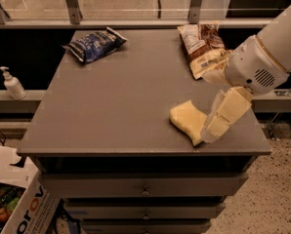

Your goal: Move sponge near blue chip bag

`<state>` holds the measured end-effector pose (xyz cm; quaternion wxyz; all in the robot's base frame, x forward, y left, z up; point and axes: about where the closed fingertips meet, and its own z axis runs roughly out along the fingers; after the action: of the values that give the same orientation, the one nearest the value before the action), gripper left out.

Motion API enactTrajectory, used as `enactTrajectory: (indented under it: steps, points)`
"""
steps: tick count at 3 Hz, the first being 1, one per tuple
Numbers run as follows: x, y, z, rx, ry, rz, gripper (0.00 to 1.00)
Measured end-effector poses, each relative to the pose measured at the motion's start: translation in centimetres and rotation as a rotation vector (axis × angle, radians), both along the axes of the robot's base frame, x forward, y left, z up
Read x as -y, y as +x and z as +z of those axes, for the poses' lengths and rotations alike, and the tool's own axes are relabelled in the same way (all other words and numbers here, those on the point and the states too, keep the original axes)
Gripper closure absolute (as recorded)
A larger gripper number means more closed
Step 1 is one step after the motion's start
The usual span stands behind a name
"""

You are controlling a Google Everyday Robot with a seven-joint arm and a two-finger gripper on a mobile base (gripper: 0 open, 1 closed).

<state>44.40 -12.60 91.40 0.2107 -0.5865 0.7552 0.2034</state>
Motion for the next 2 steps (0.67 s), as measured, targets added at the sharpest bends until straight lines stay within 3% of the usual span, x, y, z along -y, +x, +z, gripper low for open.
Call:
enactTrajectory:
  steps: [1,2]
  points:
    - [-1.4,0.5,-2.3,0.018,0.016,0.009,0.0]
    - [-1.9,1.4,-5.4,0.033,-0.016,0.006,0.0]
